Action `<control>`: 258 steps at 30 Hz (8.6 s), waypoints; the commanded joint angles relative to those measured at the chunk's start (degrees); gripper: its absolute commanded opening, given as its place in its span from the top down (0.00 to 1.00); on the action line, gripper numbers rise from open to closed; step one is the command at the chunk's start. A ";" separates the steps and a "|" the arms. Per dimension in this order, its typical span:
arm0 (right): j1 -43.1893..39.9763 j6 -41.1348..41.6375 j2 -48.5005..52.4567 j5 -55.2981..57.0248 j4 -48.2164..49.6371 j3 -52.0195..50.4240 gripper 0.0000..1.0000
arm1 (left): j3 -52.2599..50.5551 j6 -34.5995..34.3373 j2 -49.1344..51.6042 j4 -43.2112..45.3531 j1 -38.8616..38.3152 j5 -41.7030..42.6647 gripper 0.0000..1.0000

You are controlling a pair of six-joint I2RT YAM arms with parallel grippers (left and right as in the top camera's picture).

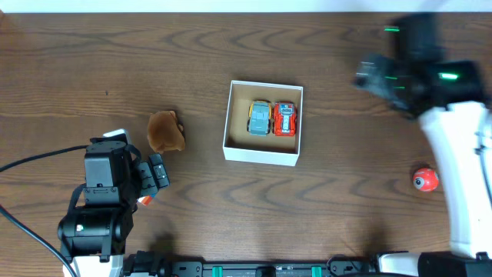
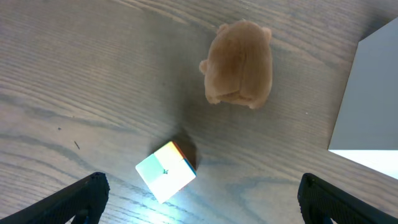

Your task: Pack container

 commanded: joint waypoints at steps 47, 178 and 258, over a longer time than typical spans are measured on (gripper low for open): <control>-33.70 -0.94 0.00 -8.22 35.69 -50.75 0.30 | 1.29 -0.79 0.00 -0.61 0.33 -0.68 0.02; 35.80 -24.96 24.20 -7.61 55.30 -18.45 0.99 | 1.29 -0.76 0.00 -0.81 0.33 -0.68 0.02; 13.00 -15.52 25.20 -20.63 30.49 -14.12 0.97 | 1.29 6.99 42.14 36.81 -22.99 13.51 0.86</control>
